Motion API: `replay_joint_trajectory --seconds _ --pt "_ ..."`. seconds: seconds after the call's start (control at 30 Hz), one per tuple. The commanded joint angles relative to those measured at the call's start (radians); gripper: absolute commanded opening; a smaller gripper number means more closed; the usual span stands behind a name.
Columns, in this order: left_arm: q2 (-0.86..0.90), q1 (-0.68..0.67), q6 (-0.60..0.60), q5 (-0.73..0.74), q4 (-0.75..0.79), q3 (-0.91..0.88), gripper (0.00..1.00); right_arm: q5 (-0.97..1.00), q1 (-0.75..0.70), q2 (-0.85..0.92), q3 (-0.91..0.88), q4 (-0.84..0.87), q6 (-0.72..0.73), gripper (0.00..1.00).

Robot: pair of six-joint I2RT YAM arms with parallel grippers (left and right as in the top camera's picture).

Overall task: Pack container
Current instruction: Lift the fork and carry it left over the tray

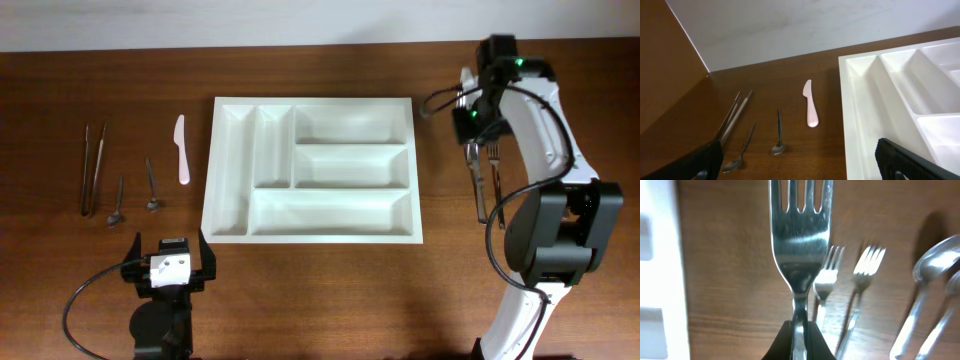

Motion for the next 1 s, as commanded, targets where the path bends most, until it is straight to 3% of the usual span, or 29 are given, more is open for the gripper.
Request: replay_joint_trajectory --seconds 0.0,0.53,0.97 --pt "-0.008 -0.005 0.008 0.010 0.003 -0.006 0.99 0.010 0.014 -0.001 0.113 -0.049 -0.083 0.05" --pt "-0.008 -0.005 0.008 0.010 0.003 -0.006 0.99 -0.019 0.225 -0.001 0.166 -0.110 -0.288 0.04" --pt "-0.008 -0.005 0.008 0.010 0.003 -0.006 0.99 -0.082 0.328 -0.001 0.166 -0.218 -0.318 0.04"
